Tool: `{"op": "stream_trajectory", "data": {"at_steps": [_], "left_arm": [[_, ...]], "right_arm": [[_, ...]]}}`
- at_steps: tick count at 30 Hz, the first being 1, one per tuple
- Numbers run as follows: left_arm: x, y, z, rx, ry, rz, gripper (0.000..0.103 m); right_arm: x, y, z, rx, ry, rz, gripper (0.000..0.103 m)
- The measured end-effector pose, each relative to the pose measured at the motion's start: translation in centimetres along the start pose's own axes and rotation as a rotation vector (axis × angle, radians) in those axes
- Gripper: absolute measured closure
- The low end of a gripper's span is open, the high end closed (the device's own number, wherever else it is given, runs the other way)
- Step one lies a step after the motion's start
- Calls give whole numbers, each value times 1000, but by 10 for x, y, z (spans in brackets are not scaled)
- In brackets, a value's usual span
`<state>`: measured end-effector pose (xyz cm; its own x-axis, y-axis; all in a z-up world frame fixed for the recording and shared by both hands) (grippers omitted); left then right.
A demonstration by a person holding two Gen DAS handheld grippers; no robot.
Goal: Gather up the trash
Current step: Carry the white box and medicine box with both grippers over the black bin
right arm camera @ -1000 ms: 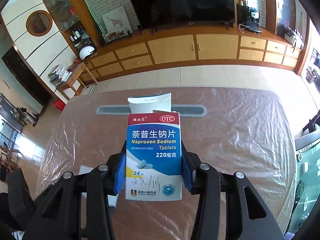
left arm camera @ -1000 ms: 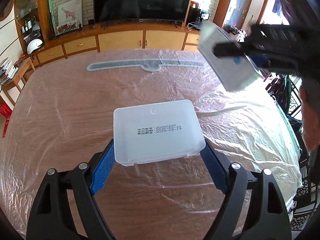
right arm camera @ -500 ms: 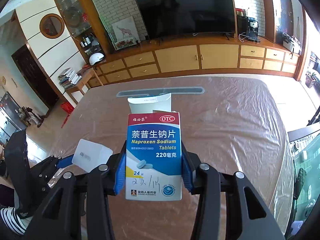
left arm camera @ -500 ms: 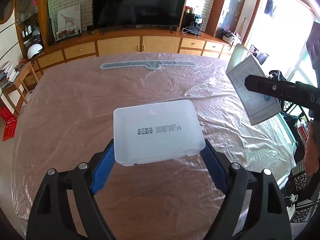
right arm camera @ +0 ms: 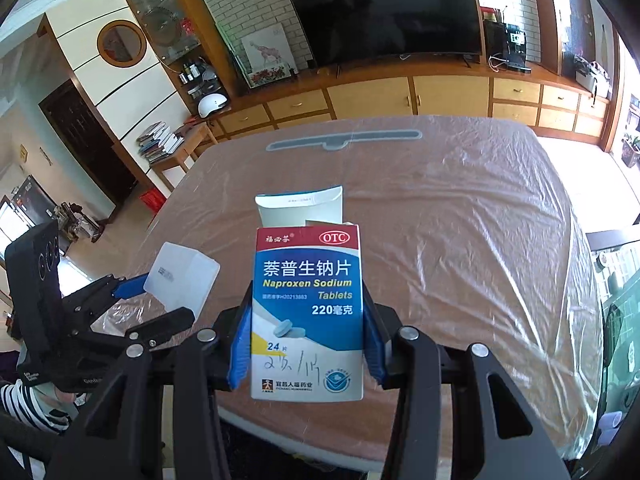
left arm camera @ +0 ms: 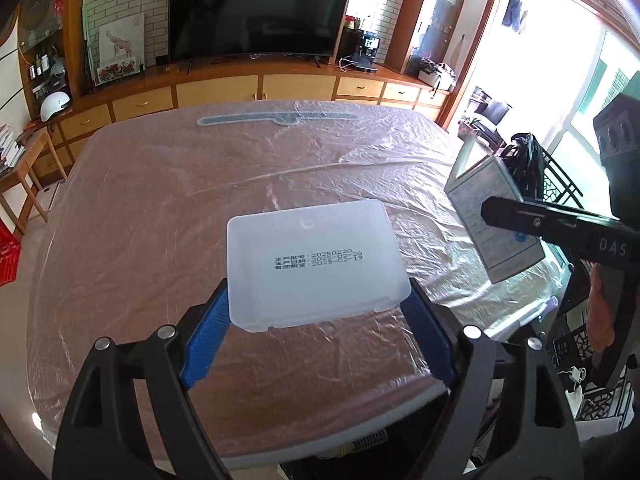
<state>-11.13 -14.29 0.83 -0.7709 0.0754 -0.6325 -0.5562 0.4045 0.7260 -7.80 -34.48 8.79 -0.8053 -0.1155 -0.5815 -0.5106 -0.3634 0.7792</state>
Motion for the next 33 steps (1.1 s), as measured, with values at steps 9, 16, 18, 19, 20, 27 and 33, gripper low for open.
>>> {"op": "stream_trajectory", "data": {"at_steps": [9, 16, 18, 19, 20, 27, 33], "left_arm": [[16, 13, -9, 27, -10, 19, 19], [36, 23, -24, 41, -75, 61, 19], [41, 25, -26, 49, -85, 72, 19], [44, 26, -28, 55, -91, 80, 19], [46, 27, -31, 60, -97, 85, 19], [62, 36, -47, 94, -142, 117, 19], [79, 40, -61, 131, -177, 157, 19]], "right_arm": [[28, 12, 7, -33, 7, 44, 58], [54, 17, 13, -61, 25, 103, 58], [62, 18, 14, -68, 31, 121, 58], [66, 19, 14, -76, 32, 128, 58], [70, 20, 15, -83, 35, 136, 58], [93, 26, 19, -97, 72, 175, 58], [113, 31, 21, -111, 102, 209, 58]]}}
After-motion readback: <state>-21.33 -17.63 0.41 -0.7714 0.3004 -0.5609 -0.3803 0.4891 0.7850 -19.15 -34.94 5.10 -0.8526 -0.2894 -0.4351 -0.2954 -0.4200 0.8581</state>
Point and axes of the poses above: each gripper's, at about its wrist camera, not at the fingertips, and y roughly against the way its jaws point, z to its left, x to its underside, the point moved 7 cm from there along -y, roughly the way its jaws point, and after that the axes turned 7 degrees about x, right-handed, at the moved point
